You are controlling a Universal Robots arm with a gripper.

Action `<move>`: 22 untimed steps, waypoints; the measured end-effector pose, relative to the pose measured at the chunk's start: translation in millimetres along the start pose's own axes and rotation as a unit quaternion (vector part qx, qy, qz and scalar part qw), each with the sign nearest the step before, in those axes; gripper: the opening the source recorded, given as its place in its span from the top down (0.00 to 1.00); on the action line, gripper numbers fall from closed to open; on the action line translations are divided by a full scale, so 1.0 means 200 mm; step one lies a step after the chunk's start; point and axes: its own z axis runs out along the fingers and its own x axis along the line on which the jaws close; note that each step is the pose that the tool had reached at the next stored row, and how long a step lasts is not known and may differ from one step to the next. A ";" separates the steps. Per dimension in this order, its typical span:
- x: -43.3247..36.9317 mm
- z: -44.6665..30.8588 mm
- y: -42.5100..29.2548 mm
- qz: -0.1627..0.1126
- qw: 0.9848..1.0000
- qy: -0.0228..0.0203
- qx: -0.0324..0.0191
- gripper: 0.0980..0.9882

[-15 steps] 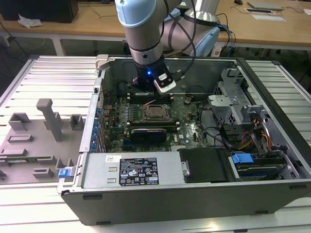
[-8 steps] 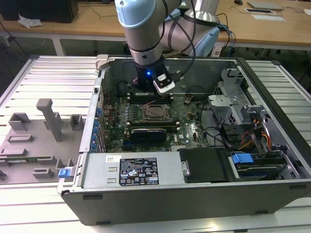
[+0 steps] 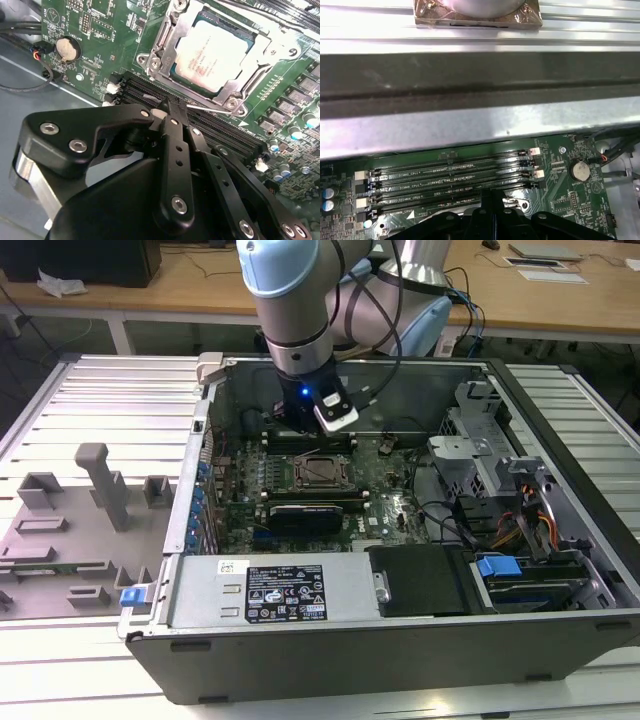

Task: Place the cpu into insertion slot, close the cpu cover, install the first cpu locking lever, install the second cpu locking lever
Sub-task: 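Install the first cpu locking lever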

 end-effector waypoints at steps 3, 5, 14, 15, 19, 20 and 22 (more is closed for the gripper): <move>0.002 0.006 0.011 0.005 1.000 -0.001 0.003 0.99; 0.004 0.009 0.017 0.006 1.000 -0.002 0.006 0.99; 0.006 0.016 0.022 0.016 1.000 -0.004 0.011 0.99; 0.006 0.016 0.023 0.018 1.000 -0.005 0.012 0.99; 0.007 0.018 0.027 0.032 0.999 -0.008 0.015 0.99; 0.007 0.018 0.028 0.037 0.999 -0.009 0.016 0.99; 0.008 0.020 0.029 0.045 0.999 -0.010 0.018 0.99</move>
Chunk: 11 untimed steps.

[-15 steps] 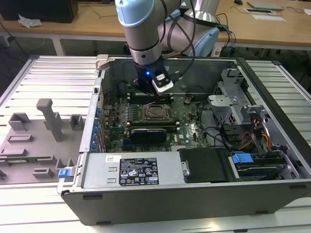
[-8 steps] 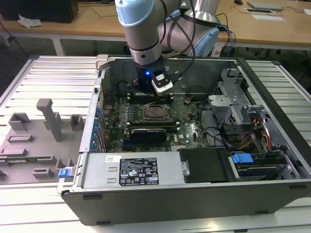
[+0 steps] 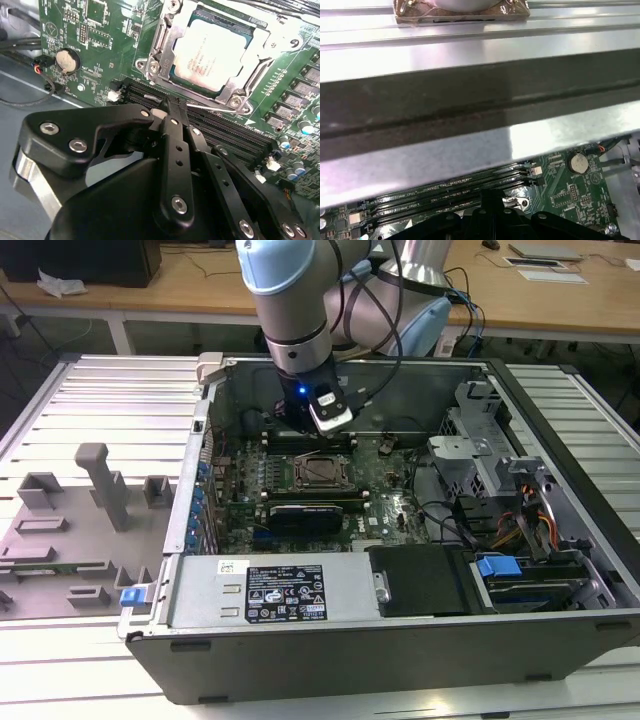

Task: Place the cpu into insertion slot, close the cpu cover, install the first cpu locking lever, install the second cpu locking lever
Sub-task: 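Install the first cpu locking lever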

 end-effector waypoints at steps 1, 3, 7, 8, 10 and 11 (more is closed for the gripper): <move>0.001 0.001 0.002 0.003 1.000 -0.001 0.001 0.99; 0.002 0.002 0.008 0.007 1.000 -0.001 0.002 0.99; 0.007 0.005 0.023 0.015 1.000 -0.003 0.003 0.99; 0.007 0.005 0.025 0.017 1.000 -0.003 0.004 0.99; 0.008 0.007 0.026 0.021 1.000 -0.004 0.005 0.99; 0.008 0.009 0.025 0.024 1.000 -0.005 0.005 0.99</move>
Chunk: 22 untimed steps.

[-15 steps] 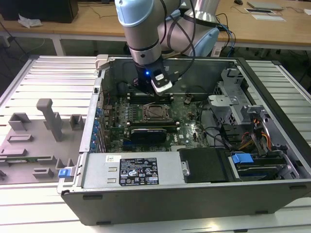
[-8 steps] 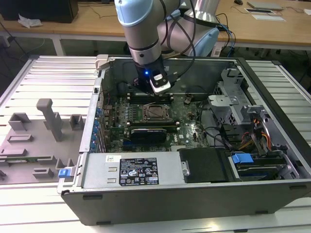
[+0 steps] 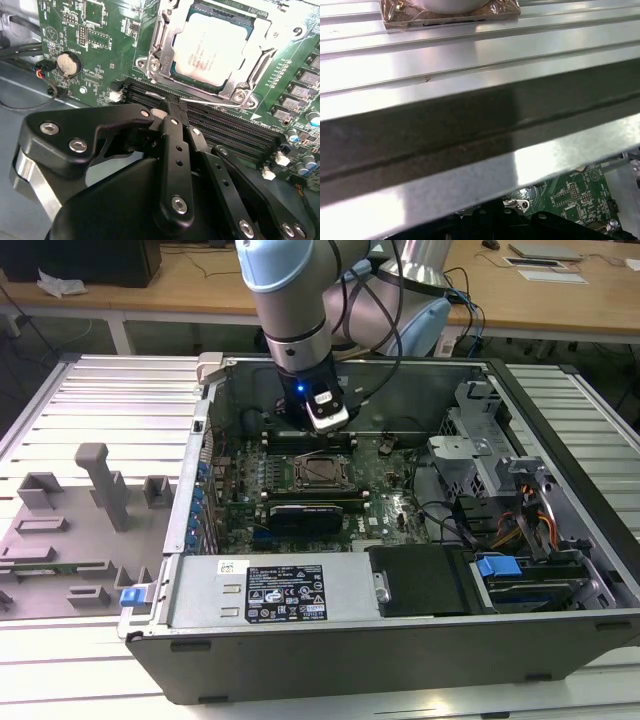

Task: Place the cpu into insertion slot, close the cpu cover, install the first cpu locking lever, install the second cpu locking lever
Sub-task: 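Install the first cpu locking lever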

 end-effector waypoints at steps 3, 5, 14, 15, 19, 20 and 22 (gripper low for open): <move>0.002 0.008 -0.002 0.008 1.000 -0.002 0.002 0.99; 0.003 0.014 -0.002 0.012 1.000 -0.002 0.003 0.99; 0.011 0.048 -0.008 0.031 0.999 -0.006 0.007 0.99; 0.011 0.050 -0.008 0.032 0.999 -0.006 0.008 0.99; 0.009 0.053 -0.004 0.035 0.999 -0.007 0.008 0.99; 0.007 0.054 -0.003 0.035 0.999 -0.007 0.008 0.99; -0.001 0.056 -0.001 0.036 0.999 -0.007 0.009 0.99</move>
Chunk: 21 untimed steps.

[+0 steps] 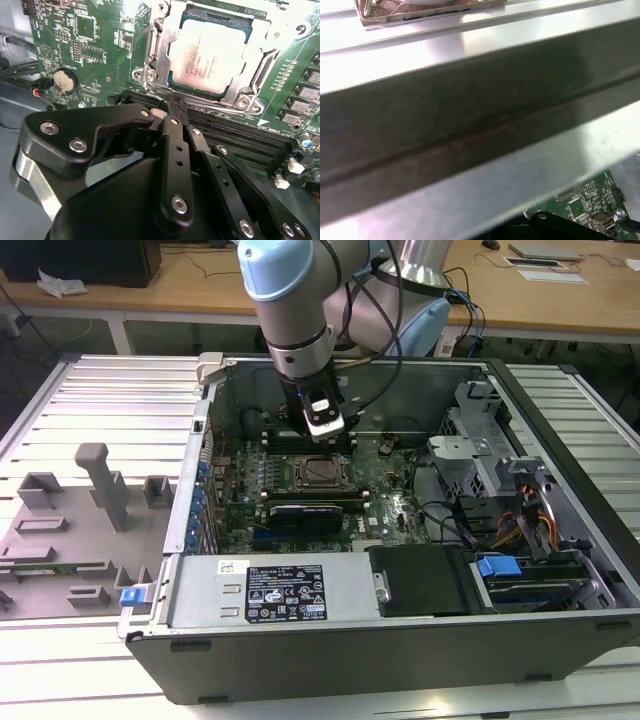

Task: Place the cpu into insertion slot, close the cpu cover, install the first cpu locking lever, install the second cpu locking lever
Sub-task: 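Install the first cpu locking lever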

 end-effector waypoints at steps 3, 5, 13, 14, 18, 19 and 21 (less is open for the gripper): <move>-0.002 0.001 0.001 0.000 1.000 0.000 0.000 0.99; -0.002 0.001 0.001 0.000 1.000 0.000 0.000 0.99; -0.004 0.002 -0.001 -0.001 1.000 -0.001 0.003 0.99; -0.004 0.002 -0.001 -0.001 1.000 -0.001 0.004 0.99; -0.011 0.007 0.000 -0.002 1.000 -0.002 0.006 0.99; -0.012 0.007 0.000 -0.002 1.000 -0.002 0.006 0.99; -0.017 0.010 0.001 -0.002 1.000 -0.002 0.006 0.99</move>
